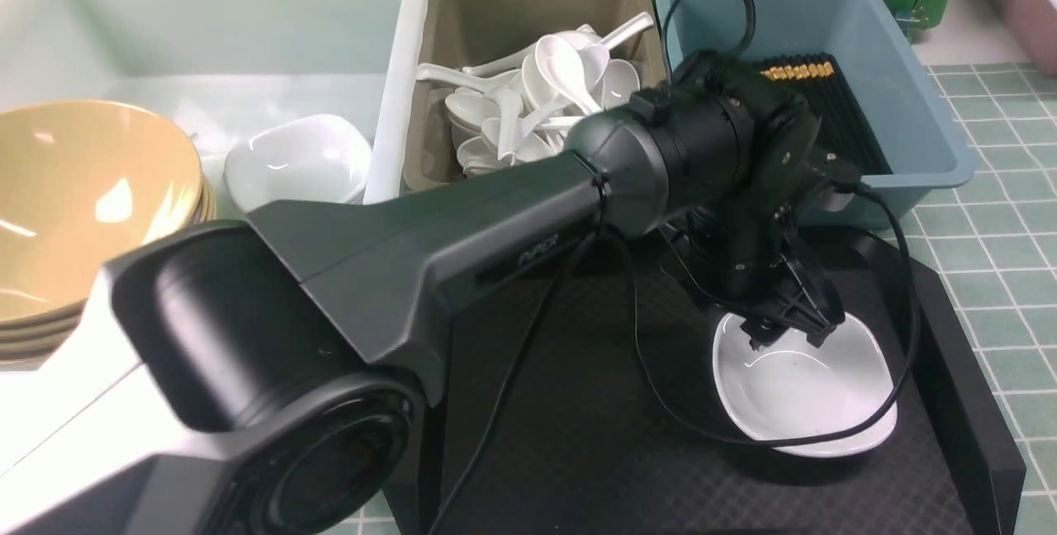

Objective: On blue table put chopsticks spoon bowls plates into blue grey white boxes.
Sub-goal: 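Grasp the small white bowl on the black tray by its rim with the left gripper, then place the white bowl into the white bin with the other dishes with the left gripper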

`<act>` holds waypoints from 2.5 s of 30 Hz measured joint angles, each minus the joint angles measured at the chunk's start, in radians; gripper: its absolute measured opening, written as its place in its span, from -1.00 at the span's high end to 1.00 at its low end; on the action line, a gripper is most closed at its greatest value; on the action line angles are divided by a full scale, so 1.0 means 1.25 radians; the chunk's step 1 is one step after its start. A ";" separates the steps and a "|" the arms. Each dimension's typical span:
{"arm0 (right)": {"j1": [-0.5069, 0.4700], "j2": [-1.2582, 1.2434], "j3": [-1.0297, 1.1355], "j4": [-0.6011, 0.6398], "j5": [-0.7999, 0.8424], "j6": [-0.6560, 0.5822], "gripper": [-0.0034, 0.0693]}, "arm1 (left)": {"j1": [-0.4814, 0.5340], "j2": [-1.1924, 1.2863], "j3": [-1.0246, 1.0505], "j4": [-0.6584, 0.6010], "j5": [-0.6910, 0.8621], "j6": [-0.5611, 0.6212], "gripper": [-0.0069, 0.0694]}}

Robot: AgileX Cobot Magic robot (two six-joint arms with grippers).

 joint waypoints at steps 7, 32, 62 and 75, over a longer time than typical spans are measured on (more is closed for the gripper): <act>0.000 0.000 0.027 0.001 -0.003 0.000 0.77 | 0.000 0.034 -0.001 -0.045 -0.028 -0.003 -0.12; 0.013 0.193 -0.154 0.181 -0.170 -0.132 0.77 | 0.232 -0.330 -0.071 0.023 0.170 0.094 0.80; 0.248 0.646 -0.509 0.225 -0.168 -0.240 0.75 | 0.764 -0.338 0.247 -0.228 -0.072 0.403 0.80; 0.248 0.646 -0.509 0.200 -0.157 -0.237 0.71 | 0.764 -0.239 0.247 -0.222 -0.141 0.430 0.50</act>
